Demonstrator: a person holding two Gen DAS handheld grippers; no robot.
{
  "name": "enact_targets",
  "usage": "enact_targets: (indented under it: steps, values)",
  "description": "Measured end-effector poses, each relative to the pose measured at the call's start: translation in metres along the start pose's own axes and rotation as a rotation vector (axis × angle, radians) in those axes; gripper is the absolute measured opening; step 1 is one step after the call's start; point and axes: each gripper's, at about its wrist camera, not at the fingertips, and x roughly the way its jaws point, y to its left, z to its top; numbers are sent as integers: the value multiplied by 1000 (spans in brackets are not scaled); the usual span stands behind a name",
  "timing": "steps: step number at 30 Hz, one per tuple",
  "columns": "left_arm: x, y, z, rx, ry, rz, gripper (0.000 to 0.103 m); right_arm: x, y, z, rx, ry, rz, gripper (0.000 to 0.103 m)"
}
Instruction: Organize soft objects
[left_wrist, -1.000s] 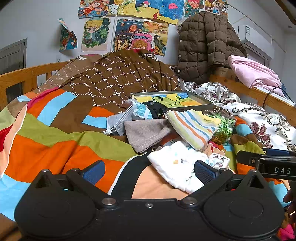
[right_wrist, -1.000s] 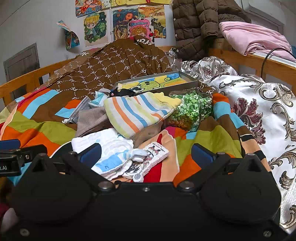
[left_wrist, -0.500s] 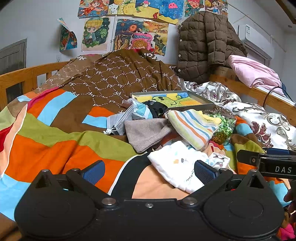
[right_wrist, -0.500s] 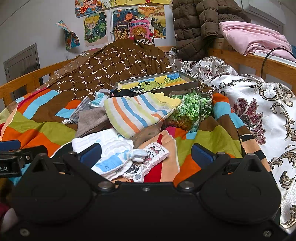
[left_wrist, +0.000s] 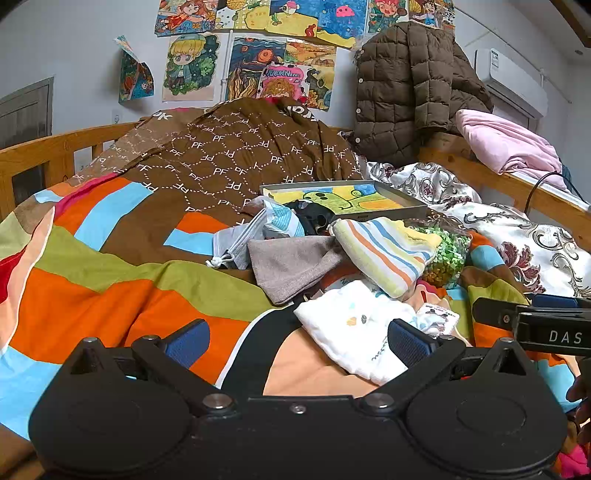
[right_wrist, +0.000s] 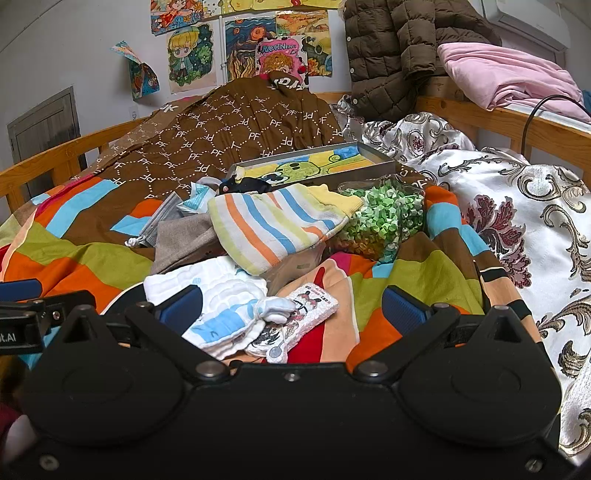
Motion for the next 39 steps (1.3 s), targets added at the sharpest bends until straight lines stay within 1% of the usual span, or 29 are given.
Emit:
enact_targets:
  steps: [21,26,29,31,33,35,36,39]
  values:
    - [0,1,0,9,1,5,102,1,2,0,0,-12,-3,103]
    - [8,4,8,20,-4,8,102,5,0,2,-17,-13,14,103]
    - [13,8,11,44,-7,-13,102,11,1,3,-46,3,37,103]
    - [19,6,15,85,-8,-39,102,14,1,4,-63,7,41,103]
    - [26,5,17,127,8,-72,102,18,1,6,-90,14,49,102]
    - [35,5,19,164,31,-114,101,22,3,7,-139,19,43,102]
    - [40,5,20,183,48,-136,99,25,5,8,-172,26,40,102]
    - [57,3,24,223,94,-178,96,36,13,7,-318,62,54,102]
